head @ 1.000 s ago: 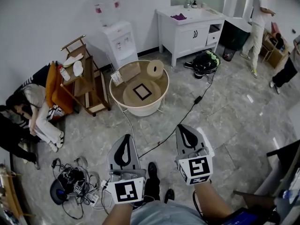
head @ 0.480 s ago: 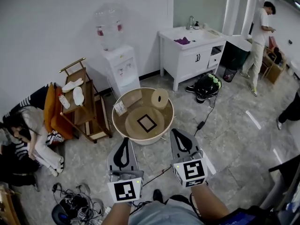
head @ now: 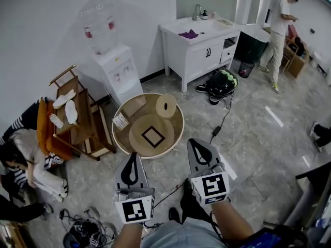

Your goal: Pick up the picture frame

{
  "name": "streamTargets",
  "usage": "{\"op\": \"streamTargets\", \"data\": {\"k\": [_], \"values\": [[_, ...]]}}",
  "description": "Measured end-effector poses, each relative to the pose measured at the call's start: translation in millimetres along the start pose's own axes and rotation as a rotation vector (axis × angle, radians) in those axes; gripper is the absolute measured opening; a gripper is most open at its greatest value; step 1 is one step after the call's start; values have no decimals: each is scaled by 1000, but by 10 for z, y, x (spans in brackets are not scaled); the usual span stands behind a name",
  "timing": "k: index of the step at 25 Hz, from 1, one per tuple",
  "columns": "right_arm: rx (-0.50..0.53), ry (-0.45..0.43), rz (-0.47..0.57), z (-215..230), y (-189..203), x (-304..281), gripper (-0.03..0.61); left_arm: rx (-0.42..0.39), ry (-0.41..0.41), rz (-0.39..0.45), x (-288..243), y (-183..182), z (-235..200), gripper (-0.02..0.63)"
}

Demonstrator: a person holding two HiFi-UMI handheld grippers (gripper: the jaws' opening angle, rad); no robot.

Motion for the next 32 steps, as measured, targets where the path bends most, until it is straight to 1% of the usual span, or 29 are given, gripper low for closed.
{"op": "streamTargets", "data": {"k": [4, 7, 10, 13, 17, 20, 22, 26, 29, 32], "values": [[-15, -30, -34, 158, 153, -547, 13, 13, -6, -29, -529, 153, -87, 15], [-37, -58, -39, 315, 197, -1013, 13, -28, -20, -48, -970, 209, -199, 15], [-38, -90, -32, 502, 209, -1424, 12, -37, -55, -61, -1362, 235, -293, 15], [-39, -123, -22, 569, 92, -1735, 12, -44, -96, -63, -1602, 178, -414, 15], [-35, -160, -7, 616, 4, -2032, 12, -30, -148, -39, -1738, 84, -513, 15], [-26, -171, -2, 594, -58, -2287, 13, -37, -189, -40, -1794, 79, -728, 15], [-19, -180, -10, 551, -48, -2451, 13, -13, -216, -45, -1835, 146, -868, 15], [9, -209, -40, 380, 68, -2847, 14, 22, -239, -73, -2005, 421, -1173, 15], [25, -214, -66, 199, 158, -3299, 14, 44, -246, -91, -2242, 657, -1567, 15], [53, -236, -119, 9, 330, -3655, 14, 84, -255, -132, -2403, 919, -1913, 15]]}}
Point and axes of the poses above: the fingertips, and each gripper's own axes: x backward along the fingers, z to its right, y out of its underside, the point moved 2 cm from there along x, backward along the fingers, and after that the axes turned 12 degrees about y, right-handed, at the moved point
